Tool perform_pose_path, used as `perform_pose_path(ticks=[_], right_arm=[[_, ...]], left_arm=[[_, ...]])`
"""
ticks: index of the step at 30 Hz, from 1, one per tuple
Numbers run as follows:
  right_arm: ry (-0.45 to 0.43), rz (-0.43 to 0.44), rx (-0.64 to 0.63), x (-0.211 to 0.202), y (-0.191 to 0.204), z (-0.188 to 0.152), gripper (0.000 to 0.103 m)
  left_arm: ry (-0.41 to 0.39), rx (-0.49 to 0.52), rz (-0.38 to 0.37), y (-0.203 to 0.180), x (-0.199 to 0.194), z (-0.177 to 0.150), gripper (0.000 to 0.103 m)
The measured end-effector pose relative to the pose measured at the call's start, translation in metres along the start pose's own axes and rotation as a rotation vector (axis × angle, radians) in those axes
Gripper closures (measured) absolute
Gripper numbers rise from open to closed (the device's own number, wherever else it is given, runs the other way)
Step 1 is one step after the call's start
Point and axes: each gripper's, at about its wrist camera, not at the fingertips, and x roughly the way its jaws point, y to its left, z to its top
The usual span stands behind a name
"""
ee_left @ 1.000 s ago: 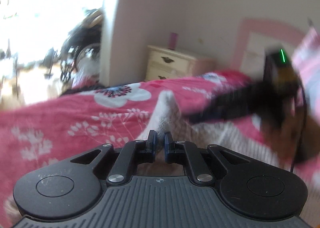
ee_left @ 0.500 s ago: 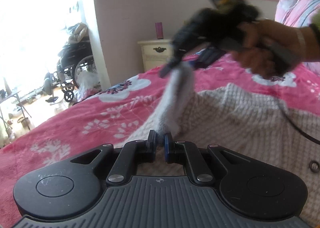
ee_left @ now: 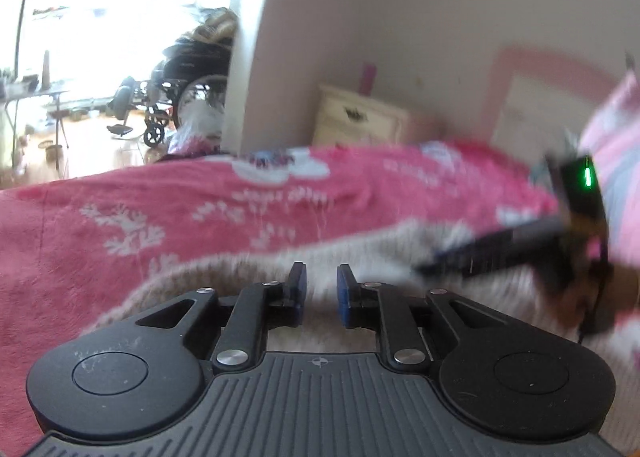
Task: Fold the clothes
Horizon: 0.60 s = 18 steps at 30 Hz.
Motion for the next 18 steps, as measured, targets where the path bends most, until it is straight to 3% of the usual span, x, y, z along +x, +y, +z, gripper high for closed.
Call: perform_pose_path(ticks=[4,7,10,15,18], right_arm=[[-0.029,0.007,-0.006,-0.005,0.006,0.003,0.062],[0.009,-0.016,-0.055,0.005,0.013,-0.001,0.061],[0.017,-0.044,-0.095,0.017,0.018,-0.005,0.061],[0.029,-0.041,-0.066,0.036,0.009,0.005,0.061],[0.043,-0.031,-0.037,0.048,0.001,0.013,0.061]], left_arm=[[0.075,0.095,0.009,-0.019,0.042,0.004,0.082],[0.144,0.187,0.067,-0.027,0.068,-0.011,0.08],[0.154,0.268,0.119,-0.03,0.082,-0.023,0.079],[0.183,0.201,0.148,-0.014,0.106,-0.015,0.079],[0.195,0.218,0.155,-0.01,0.12,-0.011,0.078]])
